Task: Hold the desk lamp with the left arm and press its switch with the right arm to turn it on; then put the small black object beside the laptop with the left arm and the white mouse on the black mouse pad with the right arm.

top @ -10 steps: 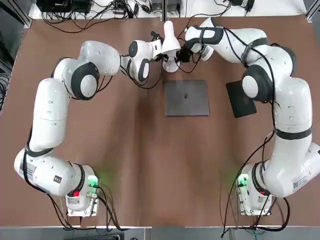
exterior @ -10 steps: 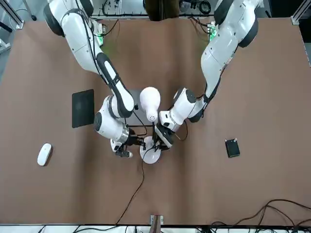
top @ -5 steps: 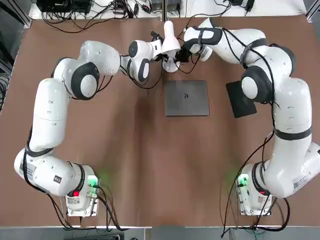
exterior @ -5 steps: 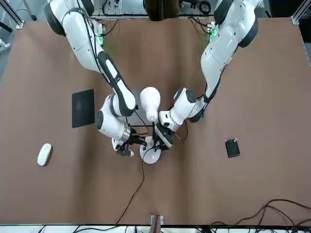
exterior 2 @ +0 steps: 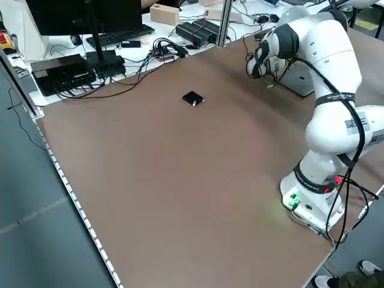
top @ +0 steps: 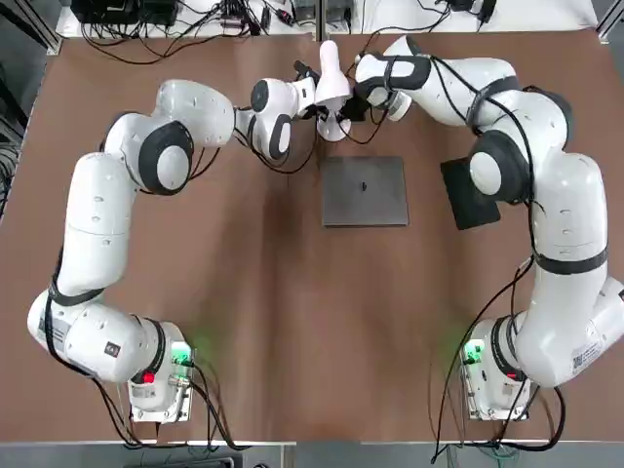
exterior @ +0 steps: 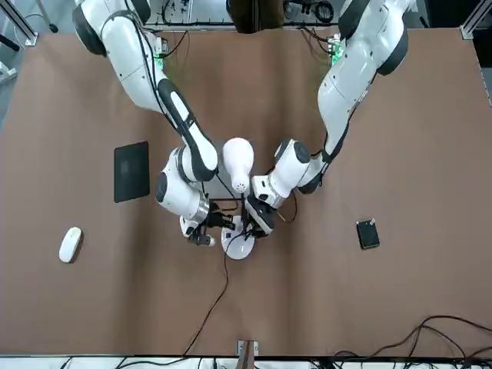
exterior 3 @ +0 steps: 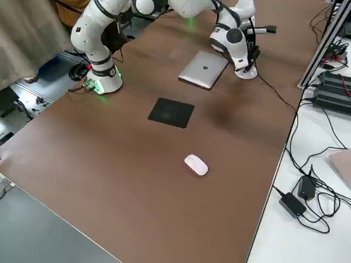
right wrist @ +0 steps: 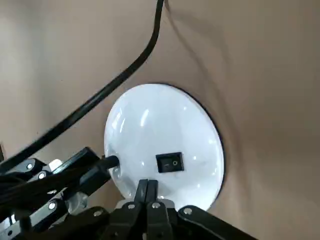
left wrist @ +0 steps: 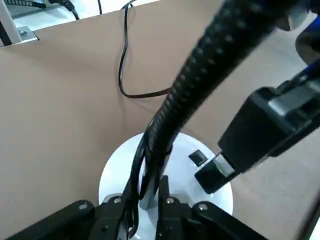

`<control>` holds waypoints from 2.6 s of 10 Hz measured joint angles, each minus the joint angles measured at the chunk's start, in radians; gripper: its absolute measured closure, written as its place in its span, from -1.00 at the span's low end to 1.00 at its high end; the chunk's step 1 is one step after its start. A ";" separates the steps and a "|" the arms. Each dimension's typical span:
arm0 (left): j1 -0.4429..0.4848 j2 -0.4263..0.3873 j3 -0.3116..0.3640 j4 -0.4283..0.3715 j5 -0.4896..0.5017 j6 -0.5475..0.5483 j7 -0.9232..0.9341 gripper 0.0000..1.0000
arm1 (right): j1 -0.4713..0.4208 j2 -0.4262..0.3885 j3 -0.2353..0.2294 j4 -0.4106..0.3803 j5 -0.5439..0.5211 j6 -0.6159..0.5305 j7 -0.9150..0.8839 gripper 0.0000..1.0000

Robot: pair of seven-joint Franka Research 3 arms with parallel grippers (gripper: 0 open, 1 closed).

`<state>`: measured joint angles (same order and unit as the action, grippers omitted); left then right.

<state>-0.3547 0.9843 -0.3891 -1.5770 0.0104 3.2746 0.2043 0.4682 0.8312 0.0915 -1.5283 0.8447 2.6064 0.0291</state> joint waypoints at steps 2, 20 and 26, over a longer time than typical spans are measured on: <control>0.000 0.000 0.000 0.000 0.000 0.000 0.000 0.56 | -0.028 -0.027 -0.007 0.012 0.000 -0.015 0.000 0.98; 0.000 0.000 0.000 0.000 0.000 0.000 0.000 0.55 | 0.057 -0.023 -0.083 -0.042 0.000 0.047 0.000 0.98; 0.000 0.000 0.000 0.000 0.000 0.000 0.000 0.55 | 0.069 -0.022 -0.083 -0.042 0.000 0.055 0.000 0.98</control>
<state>-0.3550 0.9844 -0.3888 -1.5770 0.0104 3.2746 0.2043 0.5369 0.8091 0.0085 -1.5701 0.8451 2.6619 0.0288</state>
